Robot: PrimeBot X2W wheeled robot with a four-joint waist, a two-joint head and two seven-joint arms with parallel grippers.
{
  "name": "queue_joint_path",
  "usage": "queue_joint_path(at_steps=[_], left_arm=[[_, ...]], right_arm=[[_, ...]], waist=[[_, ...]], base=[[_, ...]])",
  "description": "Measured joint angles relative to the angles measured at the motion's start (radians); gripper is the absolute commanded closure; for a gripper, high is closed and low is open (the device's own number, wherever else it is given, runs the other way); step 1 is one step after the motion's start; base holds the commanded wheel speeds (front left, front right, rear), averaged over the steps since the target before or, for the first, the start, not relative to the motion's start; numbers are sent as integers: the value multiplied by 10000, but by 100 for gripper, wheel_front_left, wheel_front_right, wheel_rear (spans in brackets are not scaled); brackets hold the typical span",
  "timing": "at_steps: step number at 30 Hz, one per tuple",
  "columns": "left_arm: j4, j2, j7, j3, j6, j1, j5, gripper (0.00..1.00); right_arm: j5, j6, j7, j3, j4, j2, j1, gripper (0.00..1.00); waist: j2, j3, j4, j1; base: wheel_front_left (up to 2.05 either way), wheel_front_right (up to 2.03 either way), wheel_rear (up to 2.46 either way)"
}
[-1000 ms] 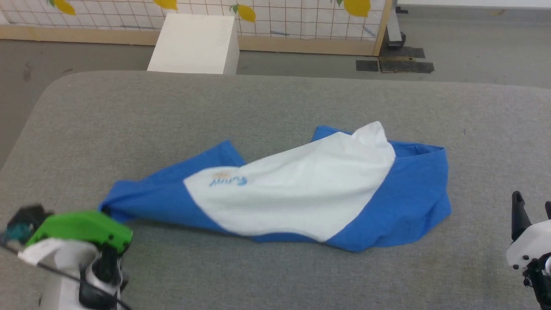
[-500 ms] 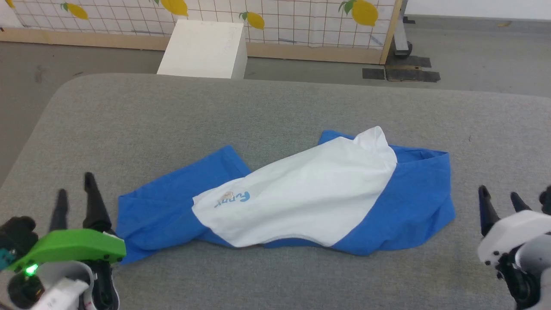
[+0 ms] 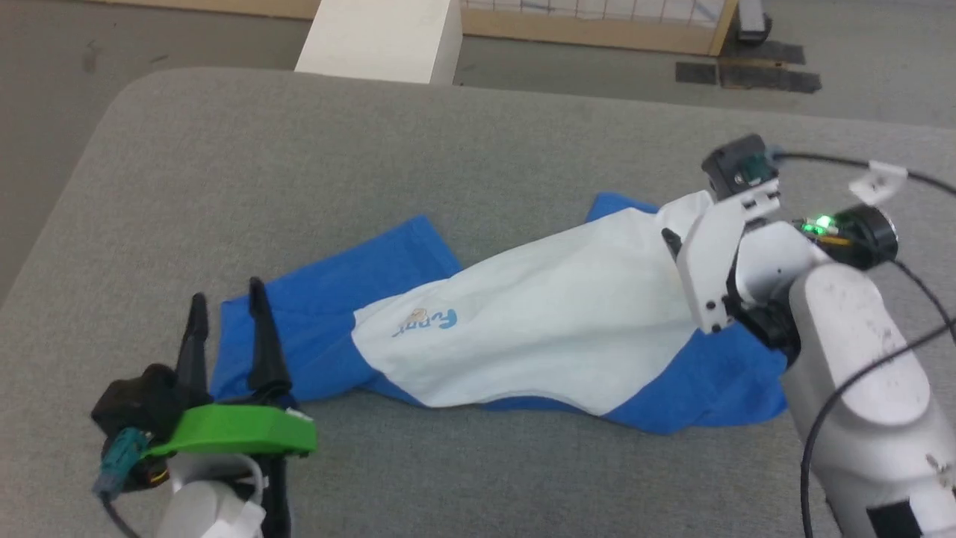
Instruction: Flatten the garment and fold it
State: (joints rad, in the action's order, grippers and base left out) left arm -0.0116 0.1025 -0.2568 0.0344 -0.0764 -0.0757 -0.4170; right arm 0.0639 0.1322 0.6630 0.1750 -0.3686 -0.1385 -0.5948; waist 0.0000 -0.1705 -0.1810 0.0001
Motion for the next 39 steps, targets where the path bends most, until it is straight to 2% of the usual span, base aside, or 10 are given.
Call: queue_joint_path(at_steps=[11,12,13,14,15,26,30,31,32,39], left_arm=[[-449,-435,-2,318,545,-735,219,0],[-466,-451,-2,334,577,-736,219,0],[-479,-454,-2,349,581,-736,219,0],[-506,-458,-2,370,587,-737,219,0],[-522,-462,-2,389,594,-742,219,0],[-479,-489,-2,805,564,-987,-17,0],[-493,-489,-2,871,516,-1016,-71,0],[-500,-489,-2,863,483,-1016,-73,0],[-502,-489,-2,838,476,-1015,-71,0],[-619,-495,-2,639,477,-863,-40,0]], right_arm=[[489,-8,1916,2127,-2303,-853,-1427,0],[708,-6,2105,2265,-2314,-968,-1548,11],[890,-6,2174,2303,-2303,-1053,-1631,63],[1030,-4,2140,2314,-2261,-1168,-1685,90],[1057,-4,2033,2343,-2215,-1271,-1719,100],[299,0,-1135,336,-2441,-982,-3428,100],[-105,0,-1425,-58,-2955,-717,-3788,100],[-123,0,-1528,-100,-3053,-625,-3788,71],[-123,0,-1708,-159,-3101,-537,-3782,0],[244,0,-3016,-798,-2880,-324,-3050,0]], waist=[[0,-1064,-1036,0],[0,-1121,-1120,0],[0,-1161,-1181,0],[0,-1206,-1251,0],[0,-1242,-1304,0],[0,-1653,-1764,0],[0,-1771,-1899,0],[0,-1782,-1912,0],[0,-1776,-1906,0],[0,-1339,-1743,-1]], base=[[0,0,0],[0,0,0],[0,0,0],[0,0,0],[0,0,0],[0,0,0],[0,0,0],[0,0,0],[0,0,0],[0,0,0]])
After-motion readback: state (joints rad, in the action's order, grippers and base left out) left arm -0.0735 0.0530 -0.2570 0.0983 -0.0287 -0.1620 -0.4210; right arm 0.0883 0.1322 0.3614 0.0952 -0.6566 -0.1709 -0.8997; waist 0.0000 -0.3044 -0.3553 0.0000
